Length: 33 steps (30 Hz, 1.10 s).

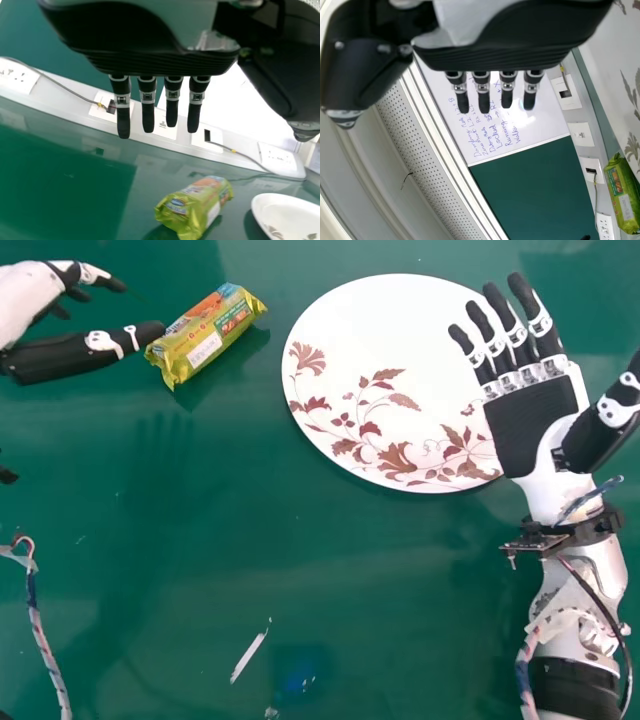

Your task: Pick up biscuit and place it in the plate

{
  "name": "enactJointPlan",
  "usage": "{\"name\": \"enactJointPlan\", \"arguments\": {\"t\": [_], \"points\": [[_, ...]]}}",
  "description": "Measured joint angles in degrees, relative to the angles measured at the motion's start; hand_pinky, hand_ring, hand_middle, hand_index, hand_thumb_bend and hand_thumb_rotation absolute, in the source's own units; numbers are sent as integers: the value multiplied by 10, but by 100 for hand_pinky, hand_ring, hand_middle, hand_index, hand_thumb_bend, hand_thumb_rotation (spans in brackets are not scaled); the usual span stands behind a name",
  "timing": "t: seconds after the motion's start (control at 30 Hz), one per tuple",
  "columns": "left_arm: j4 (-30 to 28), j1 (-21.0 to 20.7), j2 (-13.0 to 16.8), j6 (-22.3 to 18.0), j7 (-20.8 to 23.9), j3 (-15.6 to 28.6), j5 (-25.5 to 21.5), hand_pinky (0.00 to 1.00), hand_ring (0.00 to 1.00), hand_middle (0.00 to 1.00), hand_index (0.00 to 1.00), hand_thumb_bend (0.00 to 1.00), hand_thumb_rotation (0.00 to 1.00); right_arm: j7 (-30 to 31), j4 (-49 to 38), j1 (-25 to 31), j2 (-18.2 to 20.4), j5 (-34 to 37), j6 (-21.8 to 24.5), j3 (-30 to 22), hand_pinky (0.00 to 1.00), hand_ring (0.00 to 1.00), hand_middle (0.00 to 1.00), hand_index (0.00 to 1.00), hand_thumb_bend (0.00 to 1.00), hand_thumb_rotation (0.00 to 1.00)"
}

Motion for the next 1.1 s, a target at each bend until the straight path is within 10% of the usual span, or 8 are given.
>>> {"name": "enactJointPlan", "arguments": {"t": [0.6,1.1], "points": [[29,-75,60,-4,-55,-56,68,79,91,96,90,100,63,-15,-41,25,7,1,6,16,94,100,100,100,100,52],[158,-216,42,-78,-87,-169,94,100,96,100,93,100,65,-37,-86,55,6,0,19,34,96,100,100,100,100,61]]}}
